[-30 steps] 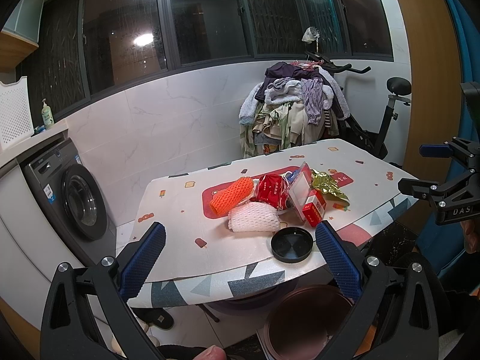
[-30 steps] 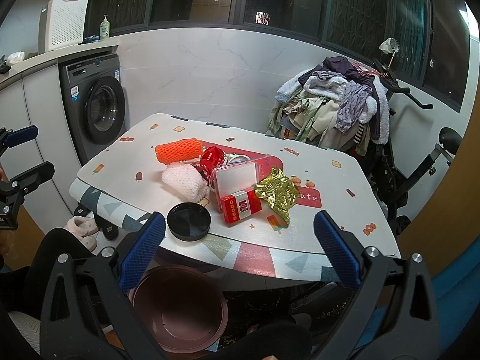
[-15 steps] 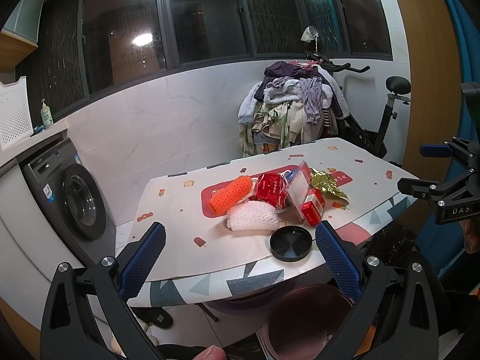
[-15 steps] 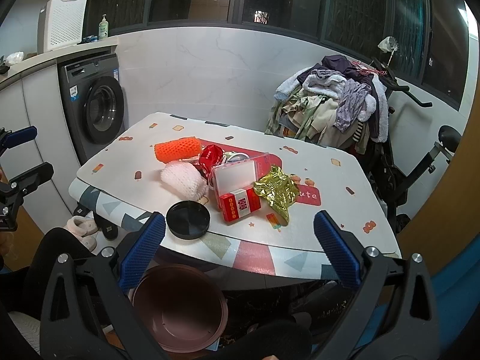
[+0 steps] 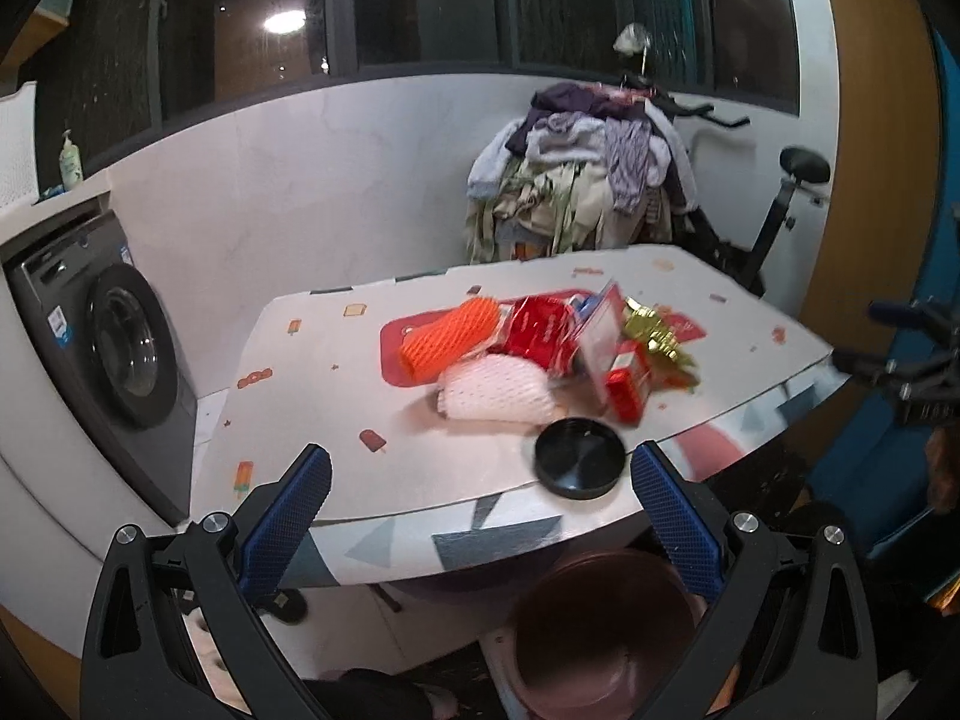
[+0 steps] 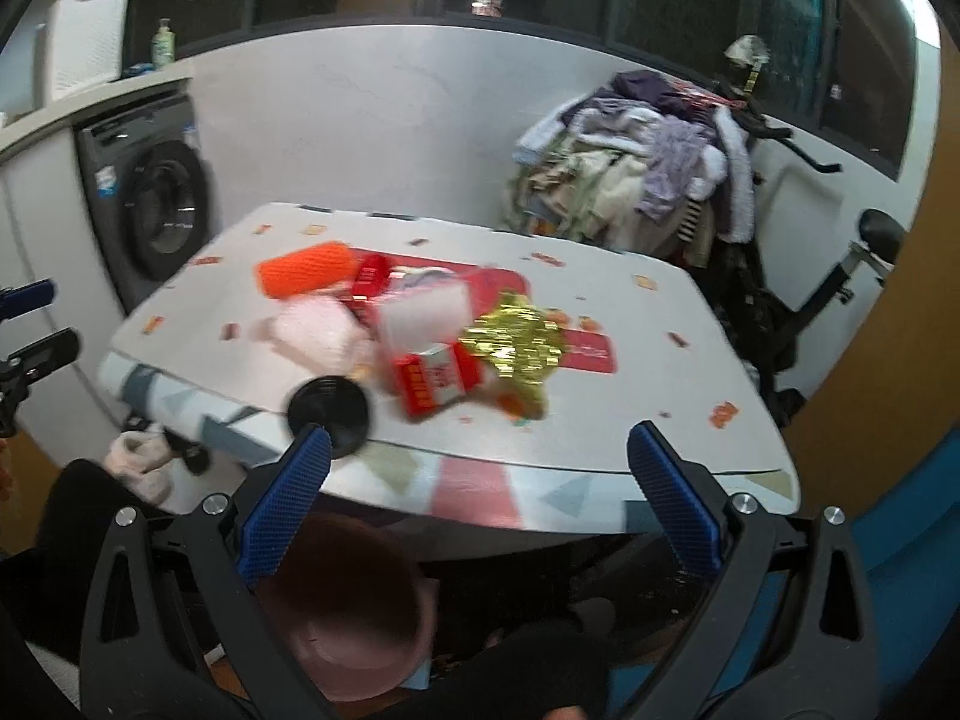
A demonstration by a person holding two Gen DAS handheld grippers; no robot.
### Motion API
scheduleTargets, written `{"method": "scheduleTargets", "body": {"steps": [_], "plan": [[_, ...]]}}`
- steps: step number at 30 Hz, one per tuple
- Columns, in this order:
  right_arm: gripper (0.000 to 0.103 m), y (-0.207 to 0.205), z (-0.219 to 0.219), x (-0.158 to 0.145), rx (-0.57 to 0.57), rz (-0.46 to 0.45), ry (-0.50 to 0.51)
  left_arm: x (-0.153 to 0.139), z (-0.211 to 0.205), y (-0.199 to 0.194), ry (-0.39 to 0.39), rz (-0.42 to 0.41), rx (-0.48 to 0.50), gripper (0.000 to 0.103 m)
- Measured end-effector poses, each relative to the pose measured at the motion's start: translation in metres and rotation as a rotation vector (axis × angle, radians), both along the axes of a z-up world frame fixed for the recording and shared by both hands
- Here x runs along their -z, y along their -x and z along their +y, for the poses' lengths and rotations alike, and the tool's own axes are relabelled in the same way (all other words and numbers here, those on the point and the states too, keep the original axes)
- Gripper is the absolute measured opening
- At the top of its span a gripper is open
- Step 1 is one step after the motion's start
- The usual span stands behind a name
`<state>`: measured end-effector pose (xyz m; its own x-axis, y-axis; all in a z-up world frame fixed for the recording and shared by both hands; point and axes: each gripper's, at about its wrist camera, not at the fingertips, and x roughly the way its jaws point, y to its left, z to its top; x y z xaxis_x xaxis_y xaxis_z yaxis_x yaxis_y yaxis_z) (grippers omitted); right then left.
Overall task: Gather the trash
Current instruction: 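Grasp the gold foil wrapper with the right gripper while the left gripper grasps the orange foam net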
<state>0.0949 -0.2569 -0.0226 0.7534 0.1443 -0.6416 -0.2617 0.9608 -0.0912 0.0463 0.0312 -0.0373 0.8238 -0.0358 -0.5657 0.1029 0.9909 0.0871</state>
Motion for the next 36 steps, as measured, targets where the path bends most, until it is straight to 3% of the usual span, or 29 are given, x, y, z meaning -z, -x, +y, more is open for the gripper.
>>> {"method": "scheduleTargets", "body": {"steps": [4, 9, 15, 22, 29, 32, 36], "plan": [[0.098, -0.028, -0.023, 0.018, 0.058, 0.001, -0.007, 0.016, 0.007, -0.021, -0.054, -0.013, -0.019, 0.098], [0.098, -0.075, -0.038, 0.045, 0.091, 0.048, -0.077, 0.032, 0.022, -0.047, -0.033, -0.029, -0.025, 0.098], [0.098, -0.137, -0.033, 0.078, 0.142, 0.142, -0.14, 0.053, 0.039, -0.08, 0.01, 0.055, -0.055, 0.098], [0.097, -0.215, -0.057, 0.119, 0.274, 0.258, -0.437, 0.073, 0.059, -0.104, 0.078, 0.095, -0.104, 0.098], [0.097, -0.273, -0.065, 0.171, 0.347, 0.384, -0.596, 0.082, 0.06, -0.126, 0.083, 0.106, -0.092, 0.098], [0.097, -0.29, -0.057, 0.182, 0.336, 0.413, -0.636, 0.086, 0.061, -0.134, 0.095, 0.121, -0.087, 0.098], [0.097, -0.308, -0.041, 0.19, 0.322, 0.448, -0.6, 0.093, 0.057, -0.141, 0.095, 0.141, -0.075, 0.098]]}}
